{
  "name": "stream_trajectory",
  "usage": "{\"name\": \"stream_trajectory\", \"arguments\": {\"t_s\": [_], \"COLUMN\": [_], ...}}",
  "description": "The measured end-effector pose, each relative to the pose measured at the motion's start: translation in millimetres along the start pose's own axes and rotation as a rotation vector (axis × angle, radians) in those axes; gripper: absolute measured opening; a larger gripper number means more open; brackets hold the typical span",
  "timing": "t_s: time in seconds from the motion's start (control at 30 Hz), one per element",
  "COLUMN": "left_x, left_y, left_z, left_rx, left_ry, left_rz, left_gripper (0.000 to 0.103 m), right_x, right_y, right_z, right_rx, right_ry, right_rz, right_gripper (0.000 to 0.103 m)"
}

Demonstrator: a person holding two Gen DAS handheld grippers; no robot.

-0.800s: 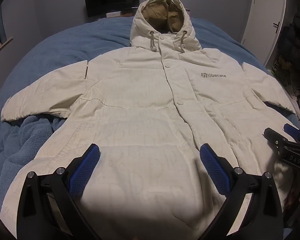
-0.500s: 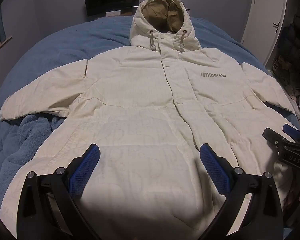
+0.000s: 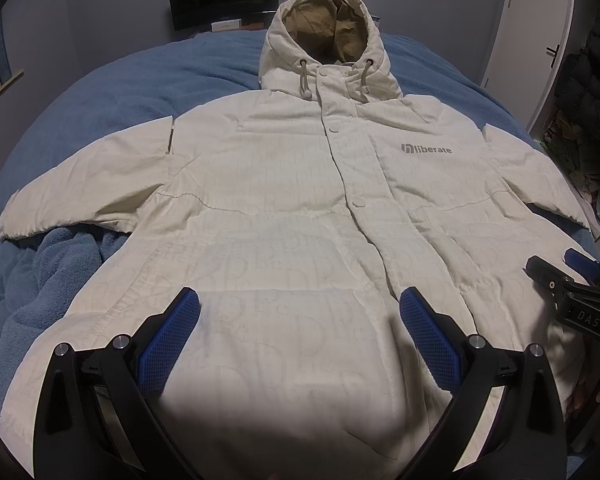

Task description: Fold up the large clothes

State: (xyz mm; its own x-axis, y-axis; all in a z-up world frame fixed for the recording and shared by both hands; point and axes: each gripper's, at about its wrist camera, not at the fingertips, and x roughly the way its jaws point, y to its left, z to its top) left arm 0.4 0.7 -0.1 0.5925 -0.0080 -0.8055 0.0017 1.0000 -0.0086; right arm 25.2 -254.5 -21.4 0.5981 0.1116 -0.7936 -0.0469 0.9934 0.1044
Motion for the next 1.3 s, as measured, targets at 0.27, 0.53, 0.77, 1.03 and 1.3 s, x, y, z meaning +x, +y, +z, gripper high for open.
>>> {"name": "stream_trajectory", "arguments": {"t_s": [0.27, 0.53, 0.77, 1.03, 1.3], "left_x": [0.2, 0.3, 0.3, 0.5, 0.5], "left_y": [0.3, 0.4, 0.6, 0.7, 1.0], "left_z": [0.2, 0.3, 0.4, 0.5, 0.6], "left_rx": [-0.001, -0.001, -0.003, -0.003, -0.004], "left_ry": [0.002, 0.003, 0.004, 0.004, 0.005], "left_rz": [-0.001, -0.002, -0.004, -0.004, -0.005], "left_gripper": [0.097, 0.097, 0.097, 0.097, 0.097], "right_x": [1.0, 2.3, 2.7, 3.7, 3.3], "right_y": [-0.9, -0.3, 0.7, 1.7, 2.0], "right_z": [0.4, 1.0, -1.0, -0.3, -1.0], "right_rx": [0.002, 0.002, -0.003, -0.002, -0.002], "right_ry": [0.001, 0.003, 0.005, 0.007, 0.007], "right_rz": [0.002, 0.001, -0.009, -0.008, -0.007], "right_gripper": [0.096, 0.096, 0.096, 0.096, 0.096]}}
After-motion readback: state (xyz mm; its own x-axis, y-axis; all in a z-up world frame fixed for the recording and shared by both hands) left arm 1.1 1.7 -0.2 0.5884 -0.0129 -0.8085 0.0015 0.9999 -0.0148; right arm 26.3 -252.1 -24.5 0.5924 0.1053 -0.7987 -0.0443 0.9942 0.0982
